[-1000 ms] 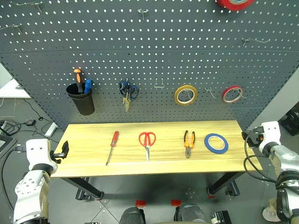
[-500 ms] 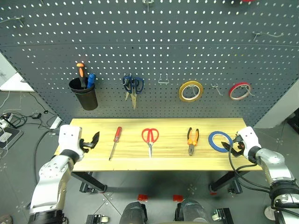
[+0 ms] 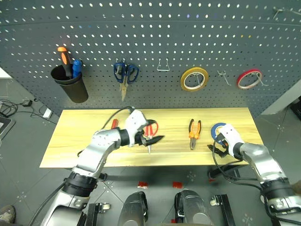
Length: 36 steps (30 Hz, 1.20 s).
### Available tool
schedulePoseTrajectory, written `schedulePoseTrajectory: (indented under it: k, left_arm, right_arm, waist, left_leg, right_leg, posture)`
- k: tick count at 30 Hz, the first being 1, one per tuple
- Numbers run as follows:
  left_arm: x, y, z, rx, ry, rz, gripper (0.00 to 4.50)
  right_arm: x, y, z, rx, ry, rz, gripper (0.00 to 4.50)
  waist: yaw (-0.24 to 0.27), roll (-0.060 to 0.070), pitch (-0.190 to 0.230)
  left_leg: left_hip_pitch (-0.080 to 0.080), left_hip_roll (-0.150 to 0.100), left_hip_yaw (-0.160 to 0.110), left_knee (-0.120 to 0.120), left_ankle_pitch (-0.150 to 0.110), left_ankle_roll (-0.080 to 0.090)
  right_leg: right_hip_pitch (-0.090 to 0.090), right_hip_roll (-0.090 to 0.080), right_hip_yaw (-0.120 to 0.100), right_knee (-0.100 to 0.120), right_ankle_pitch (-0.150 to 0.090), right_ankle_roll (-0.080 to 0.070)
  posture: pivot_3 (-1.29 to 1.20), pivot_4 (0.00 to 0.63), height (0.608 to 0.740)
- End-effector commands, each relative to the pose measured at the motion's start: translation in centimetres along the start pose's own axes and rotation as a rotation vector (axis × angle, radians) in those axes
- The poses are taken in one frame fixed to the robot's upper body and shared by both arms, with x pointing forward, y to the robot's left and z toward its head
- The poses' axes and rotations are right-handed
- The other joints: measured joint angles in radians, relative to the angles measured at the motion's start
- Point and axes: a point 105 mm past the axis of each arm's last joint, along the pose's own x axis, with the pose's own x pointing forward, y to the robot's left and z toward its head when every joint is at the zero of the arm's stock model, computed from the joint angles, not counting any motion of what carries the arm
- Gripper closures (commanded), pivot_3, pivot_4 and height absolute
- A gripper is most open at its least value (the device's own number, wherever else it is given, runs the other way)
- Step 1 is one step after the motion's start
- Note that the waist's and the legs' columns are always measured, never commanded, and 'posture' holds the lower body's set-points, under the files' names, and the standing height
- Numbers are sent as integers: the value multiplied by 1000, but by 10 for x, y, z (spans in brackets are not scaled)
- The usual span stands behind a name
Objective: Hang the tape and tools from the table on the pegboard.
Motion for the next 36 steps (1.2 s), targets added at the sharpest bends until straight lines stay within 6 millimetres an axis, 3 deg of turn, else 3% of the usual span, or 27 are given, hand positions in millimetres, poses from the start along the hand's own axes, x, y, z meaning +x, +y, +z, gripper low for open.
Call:
schedulePoseTrajectory:
  k: [1, 5, 12, 15, 19, 23, 25, 30, 34, 36]
  left_arm:
    - [7, -6, 3, 86, 13, -75, 670]
    - [19, -12, 8, 145, 12, -139, 670]
    - [23, -19, 13, 177, -21, -184, 670]
    - [21, -21, 15, 175, -36, -201, 621]
    - [20, -20, 16, 177, -36, -198, 621]
    - [20, -19, 26, 154, -87, -163, 621]
    - [18, -18, 36, 137, -137, -132, 621]
    - [15, -13, 50, 102, -196, -54, 621]
    - [14, -7, 66, 89, -260, 3, 621]
    - [14, -7, 78, 80, -308, 6, 621]
  right_arm:
    - [6, -9, 0, -7, 30, -36, 0]
    - [18, -17, -5, 9, 106, -9, 0]
    - [29, -22, -11, -20, 221, 70, 0]
    - [34, -20, -14, -17, 269, 90, 594]
    - [38, -19, -18, -52, 290, 76, 1956]
    - [37, -23, -8, -172, 198, 32, 3332]
    - [27, -20, -4, -226, 115, 5, 3829]
    - [-10, -14, 12, -379, -56, -177, 3829]
    - [-46, -6, 47, -478, -255, -392, 3830]
    - [-59, 10, 67, -575, -360, -435, 3830]
  waist:
    - [-6, -1, 7]
    - [-15, -2, 26]
    - [-21, -7, 35]
    - [-20, -10, 36]
    - [-20, -11, 37]
    - [-16, -11, 37]
    - [-10, -11, 37]
    - [12, -9, 38]
    - [4, -7, 40]
    - [1, -7, 40]
  left_leg:
    - [0, 0, 0, 0, 0, 0]
    - [-1, 0, 0, 0, 0, 0]
    - [-2, 0, 1, 0, 1, -2]
    - [-2, 0, 0, 1, 1, -2]
    - [-1, 0, 0, 2, 1, -2]
    - [-1, 0, -1, 3, 1, -2]
    - [-1, 0, -1, 3, 1, -2]
    - [-7, -1, -2, 1, 1, -2]
    - [-10, -1, 0, 2, 2, -3]
    - [-10, -1, -1, 2, 2, -3]
  right_leg:
    - [-1, 0, 0, 0, 0, 0]
    - [-1, 0, 0, 0, 0, 1]
    - [-1, 0, -1, -1, 0, 1]
    - [0, -1, -1, -1, 0, 1]
    - [1, -1, -1, -1, 0, 1]
    - [2, -1, -2, 0, 0, 2]
    - [2, -2, -2, -1, 0, 2]
    - [-3, -2, -3, -1, -1, 4]
    - [-8, -2, -2, 0, -1, 4]
    - [-8, -2, -2, 0, -1, 5]
  posture:
    - [-243, 301, 740]
    - [-240, 306, 740]
    - [-234, 304, 740]
    - [-224, 304, 740]
    - [-222, 304, 740]
    - [-213, 299, 740]
    - [-212, 296, 740]
    - [-231, 297, 740]
    - [-240, 298, 740]
    - [-249, 299, 740]
